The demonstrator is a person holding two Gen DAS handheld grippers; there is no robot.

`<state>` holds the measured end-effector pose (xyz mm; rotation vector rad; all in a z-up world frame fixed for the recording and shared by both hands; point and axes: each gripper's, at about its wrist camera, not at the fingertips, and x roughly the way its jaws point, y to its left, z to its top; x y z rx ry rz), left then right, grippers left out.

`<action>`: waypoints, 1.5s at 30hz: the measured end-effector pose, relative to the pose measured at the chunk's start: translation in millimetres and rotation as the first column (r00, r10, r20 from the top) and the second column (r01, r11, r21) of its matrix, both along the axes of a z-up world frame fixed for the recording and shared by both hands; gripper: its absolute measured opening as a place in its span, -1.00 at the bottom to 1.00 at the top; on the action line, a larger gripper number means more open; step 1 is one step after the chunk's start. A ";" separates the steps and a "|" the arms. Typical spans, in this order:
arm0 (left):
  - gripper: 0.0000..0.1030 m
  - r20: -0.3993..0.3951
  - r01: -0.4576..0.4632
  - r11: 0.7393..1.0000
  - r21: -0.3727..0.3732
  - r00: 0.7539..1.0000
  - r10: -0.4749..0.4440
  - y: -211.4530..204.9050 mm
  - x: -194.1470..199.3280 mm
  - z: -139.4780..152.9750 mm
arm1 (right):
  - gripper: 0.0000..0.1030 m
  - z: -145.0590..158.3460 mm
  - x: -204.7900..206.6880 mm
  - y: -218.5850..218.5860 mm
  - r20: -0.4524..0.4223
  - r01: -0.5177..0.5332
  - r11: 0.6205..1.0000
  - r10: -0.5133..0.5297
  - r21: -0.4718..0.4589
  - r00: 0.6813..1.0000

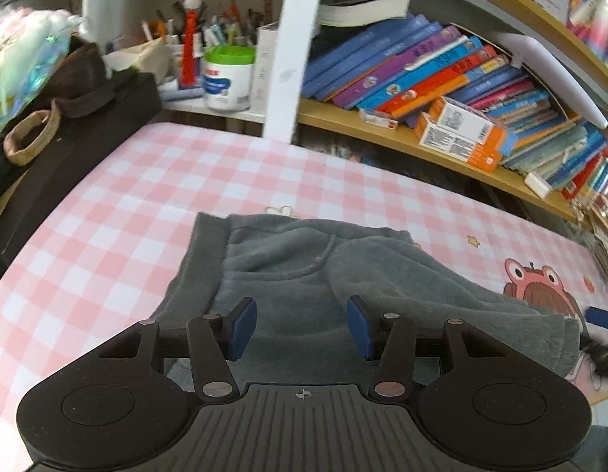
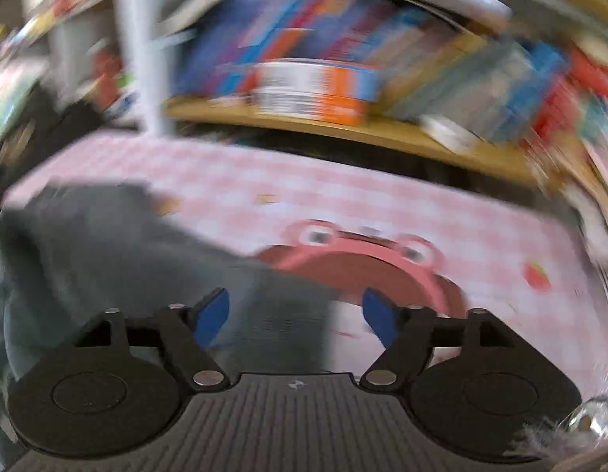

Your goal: Fold clothes

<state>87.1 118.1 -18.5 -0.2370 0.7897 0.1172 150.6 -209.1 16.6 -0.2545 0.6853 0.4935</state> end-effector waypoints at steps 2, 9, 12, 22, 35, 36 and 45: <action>-0.06 -0.011 0.007 1.000 0.000 1.000 -0.007 0.1 1.7 -1.7 | 0.48 -9.6 -3.8 17.7 0.018 -0.052 0.995 0.053 -0.087 0.998; -0.06 -0.045 -0.027 0.999 -0.017 0.999 0.026 11.8 -1.1 -11.7 | 0.52 -36.2 27.1 -38.1 0.024 0.159 0.968 -0.158 -0.193 0.987; -0.06 -0.043 -0.042 0.999 -0.023 0.998 0.041 17.1 -3.8 -12.6 | 0.40 -47.2 45.8 -90.3 0.076 0.376 0.886 -0.370 -0.270 0.926; -0.17 -0.015 0.020 1.000 -0.020 1.000 -0.020 12.1 18.7 -14.0 | 0.29 -42.2 22.4 -125.4 0.023 0.358 0.926 -0.358 -0.123 0.934; -0.96 -0.130 -0.216 0.974 -0.063 0.970 0.206 75.7 82.7 -42.8 | -0.35 -53.9 37.5 -121.0 -0.140 0.368 0.930 -0.365 -0.008 0.920; -0.96 -0.128 -0.221 0.973 -0.067 0.969 0.211 78.8 84.6 -43.1 | -0.35 -54.2 40.9 -119.6 -0.140 0.365 0.931 -0.362 -0.005 0.922; -0.91 -0.113 -0.291 0.957 -0.007 0.951 0.289 96.9 91.8 -41.5 | -0.31 -55.7 76.2 -97.4 -0.139 0.328 0.945 -0.321 0.024 0.937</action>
